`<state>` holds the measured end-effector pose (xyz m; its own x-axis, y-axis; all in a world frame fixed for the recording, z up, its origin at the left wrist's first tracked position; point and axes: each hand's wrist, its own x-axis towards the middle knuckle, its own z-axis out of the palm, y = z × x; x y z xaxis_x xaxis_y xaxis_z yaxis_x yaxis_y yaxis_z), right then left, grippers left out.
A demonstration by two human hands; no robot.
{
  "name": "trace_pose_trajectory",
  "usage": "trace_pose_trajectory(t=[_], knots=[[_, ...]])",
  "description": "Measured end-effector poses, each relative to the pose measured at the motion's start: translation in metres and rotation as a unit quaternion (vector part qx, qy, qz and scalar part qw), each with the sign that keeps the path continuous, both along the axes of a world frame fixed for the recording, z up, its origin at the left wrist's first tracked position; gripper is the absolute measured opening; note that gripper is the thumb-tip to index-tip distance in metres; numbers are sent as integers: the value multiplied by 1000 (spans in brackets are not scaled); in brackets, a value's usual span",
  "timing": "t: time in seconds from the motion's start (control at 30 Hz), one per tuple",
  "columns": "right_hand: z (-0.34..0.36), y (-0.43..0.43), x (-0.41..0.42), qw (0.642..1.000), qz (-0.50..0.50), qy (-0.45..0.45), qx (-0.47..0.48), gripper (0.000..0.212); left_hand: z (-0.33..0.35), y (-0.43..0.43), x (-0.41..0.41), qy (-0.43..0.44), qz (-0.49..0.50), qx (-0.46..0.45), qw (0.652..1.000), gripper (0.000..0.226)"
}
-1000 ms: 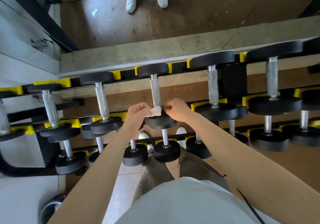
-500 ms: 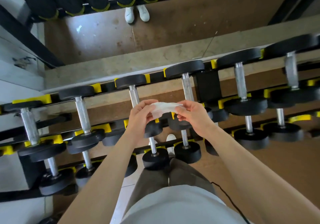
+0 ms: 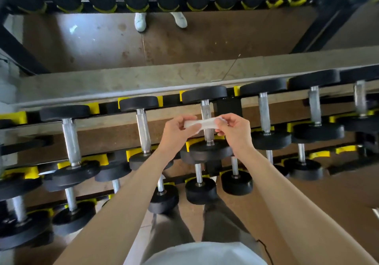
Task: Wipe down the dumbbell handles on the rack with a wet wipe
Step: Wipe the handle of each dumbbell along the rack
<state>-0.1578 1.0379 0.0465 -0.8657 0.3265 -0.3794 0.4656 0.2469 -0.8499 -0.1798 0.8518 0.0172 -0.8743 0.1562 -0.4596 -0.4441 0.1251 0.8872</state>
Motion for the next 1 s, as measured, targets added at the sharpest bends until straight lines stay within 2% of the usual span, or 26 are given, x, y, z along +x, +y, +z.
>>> trace_pose_trajectory(t=[0.1,0.17,0.3,0.43,0.53,0.63,0.7,0.8,1.0], knots=[[-7,10,-18,1000,0,9,5,7,-6,16,-10,10,15,-60,998,21],[-12,15,-29,1000,2,7,3,9,-6,28,-16,-28,59,-40,997,12],[-24,31,-46,993,28,-42,-104,12,-5,56,-17,-48,141,-3,989,12],[-32,39,-45,981,109,-37,-155,23,-12,78,-13,-39,155,-52,986,18],[-32,40,-46,987,110,-30,-115,16,-12,89,-11,-34,133,-75,988,25],[-42,42,-52,999,26,6,-39,11,-15,90,-9,-22,139,-115,983,31],[-49,37,-58,1000,-23,15,5,16,-21,87,-8,-21,155,-165,974,29],[-56,17,-63,998,-63,18,6,17,-29,86,-4,-39,137,-186,972,25],[-62,0,-65,998,3,39,47,12,-39,80,-5,-33,120,-185,975,24]])
